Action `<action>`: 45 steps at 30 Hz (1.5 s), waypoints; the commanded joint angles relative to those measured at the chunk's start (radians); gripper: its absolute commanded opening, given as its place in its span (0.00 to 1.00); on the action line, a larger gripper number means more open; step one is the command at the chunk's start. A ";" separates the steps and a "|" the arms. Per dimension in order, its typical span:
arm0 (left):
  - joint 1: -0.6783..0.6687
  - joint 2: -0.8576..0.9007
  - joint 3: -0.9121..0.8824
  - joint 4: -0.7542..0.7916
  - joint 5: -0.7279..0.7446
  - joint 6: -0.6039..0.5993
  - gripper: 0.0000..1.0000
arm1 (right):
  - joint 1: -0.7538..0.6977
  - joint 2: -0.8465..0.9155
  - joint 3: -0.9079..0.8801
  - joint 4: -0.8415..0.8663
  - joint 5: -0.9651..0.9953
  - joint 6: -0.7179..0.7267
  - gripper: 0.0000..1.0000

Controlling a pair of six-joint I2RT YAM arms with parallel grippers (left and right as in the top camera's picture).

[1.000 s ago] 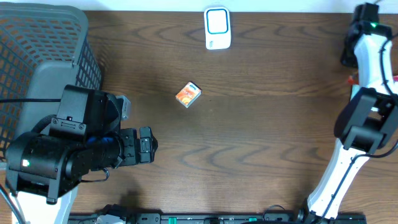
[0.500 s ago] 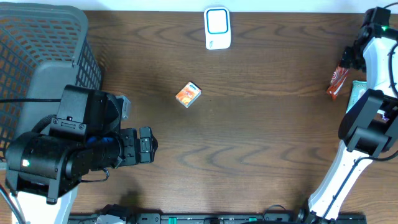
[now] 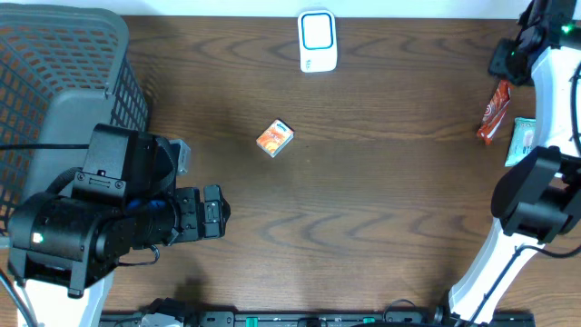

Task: Scan the item barcode
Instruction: 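Carry the red candy bar right and release it near the packets, then move the right gripper to the orange tissue box and grasp it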

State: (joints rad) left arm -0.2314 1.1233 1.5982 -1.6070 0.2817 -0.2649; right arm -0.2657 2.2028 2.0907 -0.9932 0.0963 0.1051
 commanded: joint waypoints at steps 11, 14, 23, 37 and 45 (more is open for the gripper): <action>0.004 0.000 0.007 -0.019 -0.006 0.002 0.98 | -0.058 0.161 -0.138 0.057 0.124 0.068 0.49; 0.004 0.000 0.007 -0.019 -0.006 0.002 0.98 | -0.079 0.159 -0.136 0.045 0.132 0.087 0.40; 0.004 0.000 0.007 -0.019 -0.006 0.002 0.98 | -0.106 0.159 -0.058 -0.101 0.318 0.150 0.45; 0.004 0.000 0.007 -0.019 -0.007 0.002 0.98 | -0.040 0.157 0.170 -0.233 -0.430 0.163 0.74; 0.004 0.000 0.007 -0.019 -0.006 0.002 0.98 | 0.062 0.157 0.169 -0.250 -0.838 0.005 0.82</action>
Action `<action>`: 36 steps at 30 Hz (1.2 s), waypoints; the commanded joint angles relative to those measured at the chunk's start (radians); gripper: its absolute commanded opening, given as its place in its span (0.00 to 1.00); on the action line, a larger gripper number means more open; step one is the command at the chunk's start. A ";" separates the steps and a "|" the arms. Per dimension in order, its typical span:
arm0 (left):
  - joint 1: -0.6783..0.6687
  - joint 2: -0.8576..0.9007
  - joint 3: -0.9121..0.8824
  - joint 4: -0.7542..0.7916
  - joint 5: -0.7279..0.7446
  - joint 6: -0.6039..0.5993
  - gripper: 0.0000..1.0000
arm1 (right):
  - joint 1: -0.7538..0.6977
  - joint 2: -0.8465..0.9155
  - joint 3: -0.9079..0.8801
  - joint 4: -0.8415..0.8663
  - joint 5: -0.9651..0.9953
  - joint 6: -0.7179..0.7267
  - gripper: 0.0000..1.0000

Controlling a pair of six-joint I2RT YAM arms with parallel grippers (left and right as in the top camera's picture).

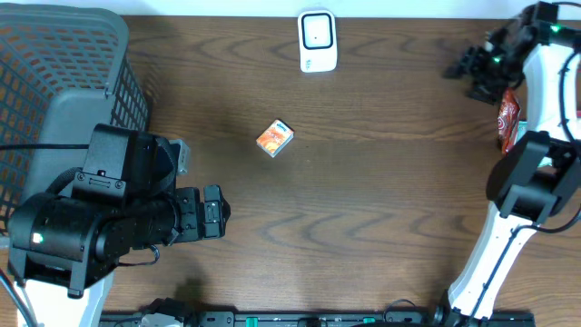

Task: Scan the item barcode
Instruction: 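Move the right gripper to the orange tissue box and grasp it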

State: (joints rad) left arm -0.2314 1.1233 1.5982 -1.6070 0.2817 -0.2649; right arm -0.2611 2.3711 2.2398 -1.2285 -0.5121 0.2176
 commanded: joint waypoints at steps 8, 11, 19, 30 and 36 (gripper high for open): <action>0.004 0.000 0.007 -0.019 -0.006 0.002 0.98 | 0.236 -0.011 -0.011 -0.038 -0.194 -0.197 0.92; 0.004 0.000 0.007 -0.019 -0.006 0.002 0.98 | 0.317 -0.011 -0.031 -0.013 -0.140 -0.197 0.96; 0.004 0.000 0.007 -0.019 -0.006 0.002 0.98 | 0.544 -0.011 -0.114 0.134 0.006 -0.145 0.99; 0.004 0.000 0.007 -0.019 -0.006 0.002 0.98 | 0.749 -0.011 -0.158 0.330 0.111 -0.106 0.99; 0.004 0.000 0.007 -0.019 -0.006 0.002 0.98 | 0.806 -0.011 -0.174 0.332 0.357 0.003 0.99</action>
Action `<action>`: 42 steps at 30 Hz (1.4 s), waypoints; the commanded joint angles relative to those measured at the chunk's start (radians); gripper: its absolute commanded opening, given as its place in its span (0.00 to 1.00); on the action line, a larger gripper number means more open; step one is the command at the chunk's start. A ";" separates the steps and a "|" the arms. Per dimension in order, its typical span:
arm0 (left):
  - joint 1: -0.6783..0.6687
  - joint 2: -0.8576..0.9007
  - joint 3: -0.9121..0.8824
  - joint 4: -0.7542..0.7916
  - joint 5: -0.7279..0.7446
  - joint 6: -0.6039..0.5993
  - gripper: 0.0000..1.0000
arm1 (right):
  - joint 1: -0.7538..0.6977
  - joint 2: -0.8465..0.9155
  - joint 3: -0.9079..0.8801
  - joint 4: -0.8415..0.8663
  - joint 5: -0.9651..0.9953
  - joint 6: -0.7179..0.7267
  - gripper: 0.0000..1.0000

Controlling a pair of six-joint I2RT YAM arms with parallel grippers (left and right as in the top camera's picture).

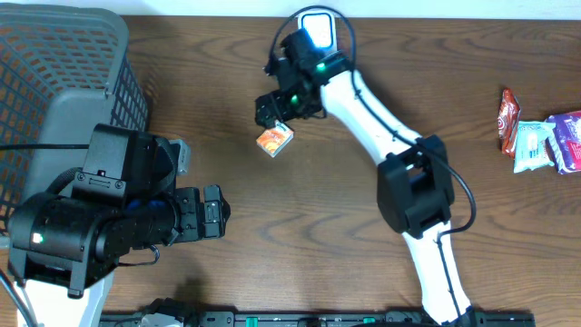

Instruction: Scan the item barcode

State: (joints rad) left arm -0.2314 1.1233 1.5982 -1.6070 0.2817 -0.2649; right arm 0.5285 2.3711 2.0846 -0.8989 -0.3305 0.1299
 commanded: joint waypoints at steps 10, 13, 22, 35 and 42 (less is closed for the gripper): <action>0.004 0.000 0.007 -0.019 -0.007 0.002 0.98 | 0.014 -0.011 -0.149 0.074 0.189 0.139 0.99; 0.004 0.000 0.007 -0.019 -0.006 0.002 0.98 | 0.013 -0.011 -0.151 0.066 0.190 0.139 0.99; 0.004 0.000 0.007 -0.019 -0.006 0.002 0.98 | -0.013 -0.011 -0.150 0.089 -0.009 0.130 0.67; 0.004 0.000 0.007 -0.019 -0.006 0.002 0.98 | -0.050 -0.010 -0.236 0.158 -0.109 -0.027 0.51; 0.004 0.000 0.007 -0.019 -0.006 0.002 0.98 | -0.050 -0.009 -0.314 0.245 -0.134 -0.027 0.14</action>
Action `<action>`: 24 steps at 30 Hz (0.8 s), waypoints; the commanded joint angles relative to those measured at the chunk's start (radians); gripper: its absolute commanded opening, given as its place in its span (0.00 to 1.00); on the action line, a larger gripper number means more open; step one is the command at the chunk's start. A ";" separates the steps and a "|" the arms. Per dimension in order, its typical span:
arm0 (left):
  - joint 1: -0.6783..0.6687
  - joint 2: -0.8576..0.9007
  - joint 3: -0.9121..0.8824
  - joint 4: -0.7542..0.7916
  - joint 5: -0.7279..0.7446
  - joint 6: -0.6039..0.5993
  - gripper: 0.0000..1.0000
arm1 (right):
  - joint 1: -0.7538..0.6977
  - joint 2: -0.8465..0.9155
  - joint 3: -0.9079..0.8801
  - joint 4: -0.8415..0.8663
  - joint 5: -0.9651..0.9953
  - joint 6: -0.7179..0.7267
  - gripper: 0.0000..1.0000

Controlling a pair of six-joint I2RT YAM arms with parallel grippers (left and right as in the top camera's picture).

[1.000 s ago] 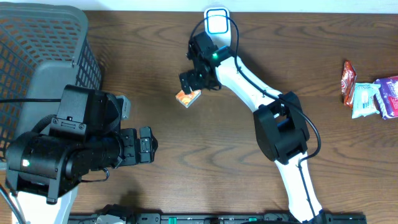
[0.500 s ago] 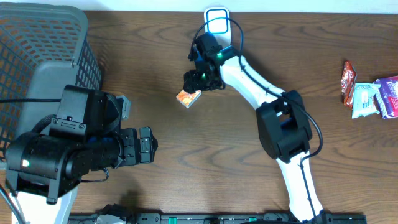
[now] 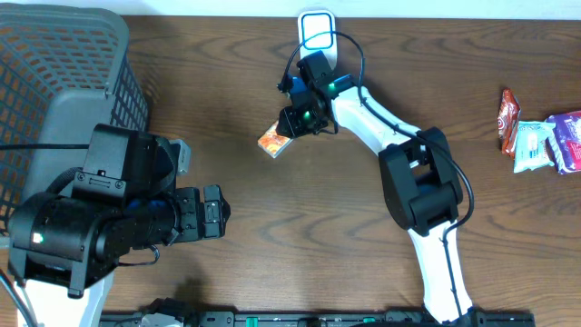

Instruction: Scan the item barcode

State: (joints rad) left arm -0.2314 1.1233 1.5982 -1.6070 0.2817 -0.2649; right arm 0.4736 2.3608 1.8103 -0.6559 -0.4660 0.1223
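Observation:
A small orange and white box lies on the brown table, left of centre. My right gripper is down at the box's upper right end and covers that corner. Its fingers are dark and seen from above, so I cannot tell whether they grip the box. The white scanner with a blue screen stands at the far edge, partly behind the right arm. My left gripper rests low at the left, well away from the box, and its jaws are not readable.
A grey mesh basket fills the far left corner. A red packet and pale packets lie at the right edge. The left arm's bulky black body takes up the near left.
My right gripper has moved from just above and left of the box to its upper right end, now overlapping it. The box sits almost where it was. The left arm is unchanged.
My right arm was folded back at the far right beside the packets. Then its gripper was lifted near the right rear corner. Later it was stretched across the table, next to the scanner and above the box. Now it is at the box's end.

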 commanded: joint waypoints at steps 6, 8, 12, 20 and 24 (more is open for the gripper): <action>0.004 0.000 0.007 -0.019 -0.006 0.002 0.98 | 0.002 0.001 -0.029 0.001 -0.092 -0.019 0.01; 0.004 0.000 0.007 -0.019 -0.006 0.002 0.98 | -0.003 -0.004 -0.018 -0.007 -0.116 -0.019 0.01; 0.004 0.000 0.007 -0.019 -0.006 0.002 0.98 | -0.018 -0.050 -0.010 -0.051 -0.102 -0.018 0.01; 0.004 0.000 0.007 -0.019 -0.006 0.002 0.98 | 0.014 -0.210 -0.010 -0.206 0.357 0.125 0.01; 0.004 0.000 0.007 -0.019 -0.006 0.002 0.98 | 0.056 -0.244 -0.010 -0.248 0.599 0.238 0.01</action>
State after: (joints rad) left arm -0.2314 1.1233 1.5982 -1.6070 0.2817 -0.2649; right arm 0.4896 2.1525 1.7977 -0.8909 -0.1390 0.2413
